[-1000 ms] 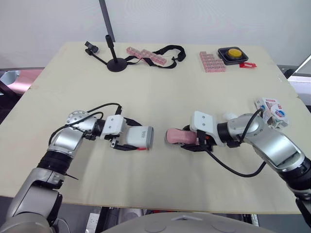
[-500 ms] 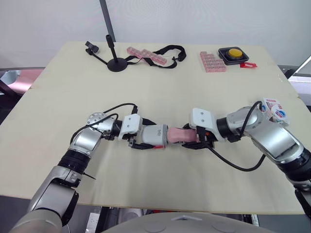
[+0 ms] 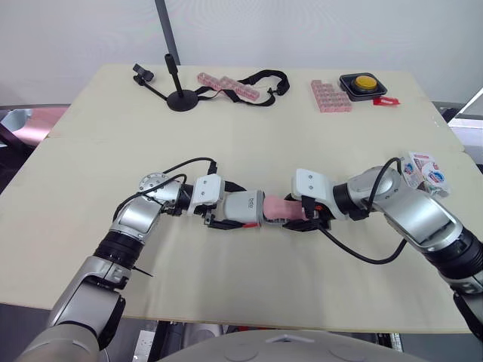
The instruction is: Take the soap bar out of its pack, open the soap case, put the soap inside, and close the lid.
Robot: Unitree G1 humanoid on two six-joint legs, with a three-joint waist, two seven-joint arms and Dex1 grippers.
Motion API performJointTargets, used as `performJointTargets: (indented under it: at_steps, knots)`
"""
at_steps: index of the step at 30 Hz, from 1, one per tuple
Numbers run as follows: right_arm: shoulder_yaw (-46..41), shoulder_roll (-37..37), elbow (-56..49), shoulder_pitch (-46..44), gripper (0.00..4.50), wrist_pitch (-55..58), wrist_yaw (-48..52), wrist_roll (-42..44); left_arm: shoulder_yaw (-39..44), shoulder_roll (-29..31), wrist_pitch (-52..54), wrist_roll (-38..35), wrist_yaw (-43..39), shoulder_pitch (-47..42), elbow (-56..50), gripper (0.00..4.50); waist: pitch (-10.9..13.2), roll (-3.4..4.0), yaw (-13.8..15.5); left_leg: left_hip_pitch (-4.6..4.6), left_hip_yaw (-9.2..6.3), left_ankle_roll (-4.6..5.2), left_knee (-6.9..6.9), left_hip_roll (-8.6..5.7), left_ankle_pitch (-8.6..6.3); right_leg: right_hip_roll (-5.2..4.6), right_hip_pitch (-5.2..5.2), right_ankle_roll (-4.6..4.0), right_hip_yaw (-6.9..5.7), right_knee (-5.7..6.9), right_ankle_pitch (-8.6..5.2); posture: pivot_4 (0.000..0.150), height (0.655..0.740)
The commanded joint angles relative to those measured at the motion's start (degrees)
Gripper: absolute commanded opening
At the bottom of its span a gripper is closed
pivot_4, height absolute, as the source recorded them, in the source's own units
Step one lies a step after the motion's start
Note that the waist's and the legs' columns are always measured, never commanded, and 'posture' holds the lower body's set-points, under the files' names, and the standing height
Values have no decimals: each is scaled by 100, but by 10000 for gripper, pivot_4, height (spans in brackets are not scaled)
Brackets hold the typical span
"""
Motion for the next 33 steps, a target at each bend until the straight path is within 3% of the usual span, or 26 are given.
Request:
performJointTargets:
  at_steps: [1,12,33]
  knots:
    - [-171,-78,-85,33,25651,-85,6,5,96,73,-15,-67,0,-60,-164,34928,0,0,0,0,0,0,0,0,0,0,0,0,1,0,0,1500,7395]
    - [-237,1,-90,-137,25651,52,-13,56,68,35,7,-64,25,-90,-163,34928,0,0,-2,0,0,0,0,0,0,0,0,0,0,0,0,1500,7395]
    - [423,163,-247,-946,25651,606,-2,-188,-30,-340,363,-41,271,-32,-489,34928,1,1,-5,0,0,0,0,0,0,1,0,0,1,1,0,1500,7395]
